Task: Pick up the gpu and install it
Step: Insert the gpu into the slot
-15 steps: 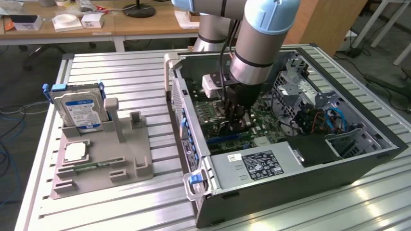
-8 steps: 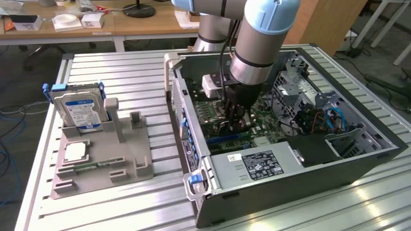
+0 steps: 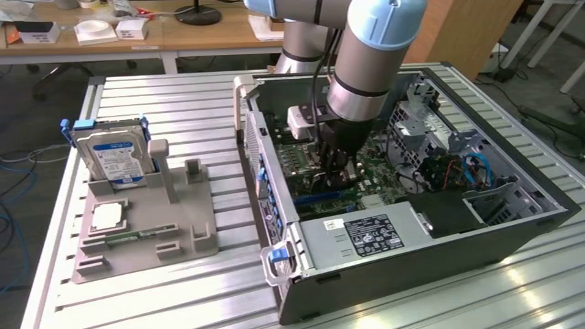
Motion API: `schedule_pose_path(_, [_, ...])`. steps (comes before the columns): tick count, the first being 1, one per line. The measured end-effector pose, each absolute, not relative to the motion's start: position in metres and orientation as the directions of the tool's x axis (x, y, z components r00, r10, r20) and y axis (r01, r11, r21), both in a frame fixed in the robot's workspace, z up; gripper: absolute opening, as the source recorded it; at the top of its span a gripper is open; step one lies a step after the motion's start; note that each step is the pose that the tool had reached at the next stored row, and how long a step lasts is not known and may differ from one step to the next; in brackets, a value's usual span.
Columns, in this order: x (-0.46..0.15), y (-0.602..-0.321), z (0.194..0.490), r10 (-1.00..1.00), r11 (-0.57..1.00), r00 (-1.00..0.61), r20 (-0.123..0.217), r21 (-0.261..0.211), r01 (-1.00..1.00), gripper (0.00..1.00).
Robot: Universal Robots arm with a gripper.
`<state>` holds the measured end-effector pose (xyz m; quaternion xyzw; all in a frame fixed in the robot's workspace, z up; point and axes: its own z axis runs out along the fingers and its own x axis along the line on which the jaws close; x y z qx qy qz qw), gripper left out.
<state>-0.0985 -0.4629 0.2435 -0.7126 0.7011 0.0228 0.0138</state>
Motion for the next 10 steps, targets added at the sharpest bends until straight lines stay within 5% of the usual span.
schedule_pose_path(10, [-0.0984,-0.4634,0.2434,-0.999,0.009,-0.009,-0.052,0.012,-1.0,0.27])
